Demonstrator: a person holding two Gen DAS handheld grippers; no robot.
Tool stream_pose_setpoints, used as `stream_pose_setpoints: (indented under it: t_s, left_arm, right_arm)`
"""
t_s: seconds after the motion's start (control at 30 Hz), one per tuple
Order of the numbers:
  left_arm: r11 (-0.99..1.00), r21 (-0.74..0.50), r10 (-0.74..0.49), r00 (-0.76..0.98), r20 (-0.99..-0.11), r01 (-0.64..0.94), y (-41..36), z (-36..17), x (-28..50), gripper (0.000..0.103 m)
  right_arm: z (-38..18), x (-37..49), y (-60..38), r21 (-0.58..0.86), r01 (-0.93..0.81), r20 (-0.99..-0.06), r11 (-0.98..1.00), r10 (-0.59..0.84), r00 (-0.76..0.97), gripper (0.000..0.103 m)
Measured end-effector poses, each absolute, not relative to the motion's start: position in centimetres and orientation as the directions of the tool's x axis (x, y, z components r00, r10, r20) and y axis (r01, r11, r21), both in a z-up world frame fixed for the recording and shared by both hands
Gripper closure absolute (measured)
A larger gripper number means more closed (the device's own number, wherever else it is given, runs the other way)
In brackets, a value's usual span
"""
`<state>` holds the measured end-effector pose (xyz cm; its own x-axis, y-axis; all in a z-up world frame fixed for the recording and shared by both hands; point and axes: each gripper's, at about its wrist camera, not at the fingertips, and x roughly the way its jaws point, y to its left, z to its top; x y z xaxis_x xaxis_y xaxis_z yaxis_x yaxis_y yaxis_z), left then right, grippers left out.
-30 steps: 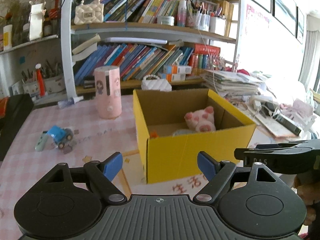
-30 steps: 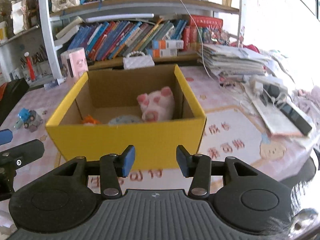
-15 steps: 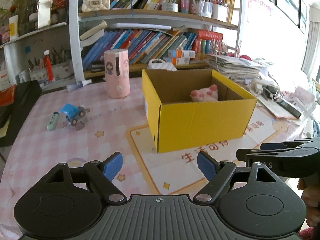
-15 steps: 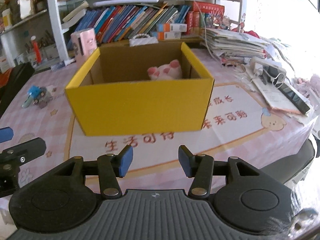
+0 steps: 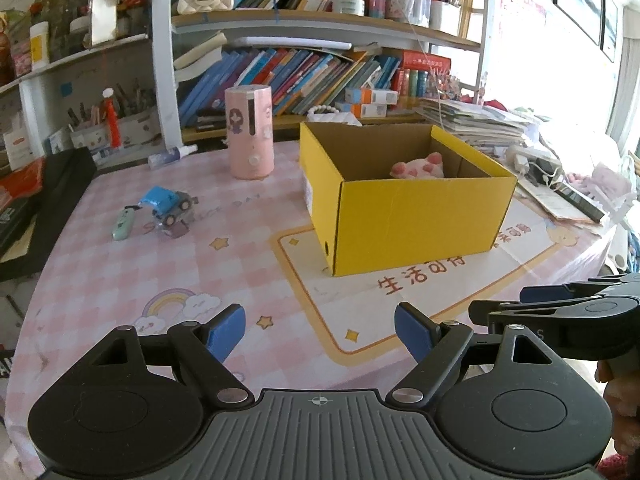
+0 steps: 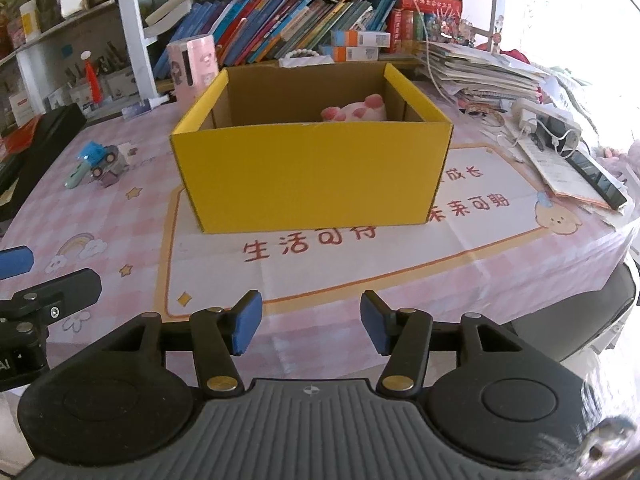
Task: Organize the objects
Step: 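Withdraw both open tools up and away from the yellow box, then move both open tools toward the blue toy car and mint-green toy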
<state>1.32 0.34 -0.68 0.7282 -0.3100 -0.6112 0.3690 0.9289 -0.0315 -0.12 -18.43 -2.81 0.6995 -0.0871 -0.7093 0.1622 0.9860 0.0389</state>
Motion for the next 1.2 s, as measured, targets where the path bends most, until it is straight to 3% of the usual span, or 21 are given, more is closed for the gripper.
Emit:
stream_pose_setpoints:
  t_s: [0.93, 1.2]
  left_arm:
    - [0.967, -0.033, -0.220, 0.760, -0.612, 0.254, 6.4, -0.5, -0.5, 0.019]
    - [0.985, -0.046, -0.158, 0.775, -0.613, 0.164, 9.8, -0.5, -0.7, 0.019]
  right_arm:
    - [-2.4, -0.3, -11.7, 0.022, 0.011, -0.705, 1.000, 0.008, 0.709, 0.045]
    - [-1.9, 0.4, -8.3, 0.013, -0.074, -0.690, 0.997, 0.062, 0.721, 0.037]
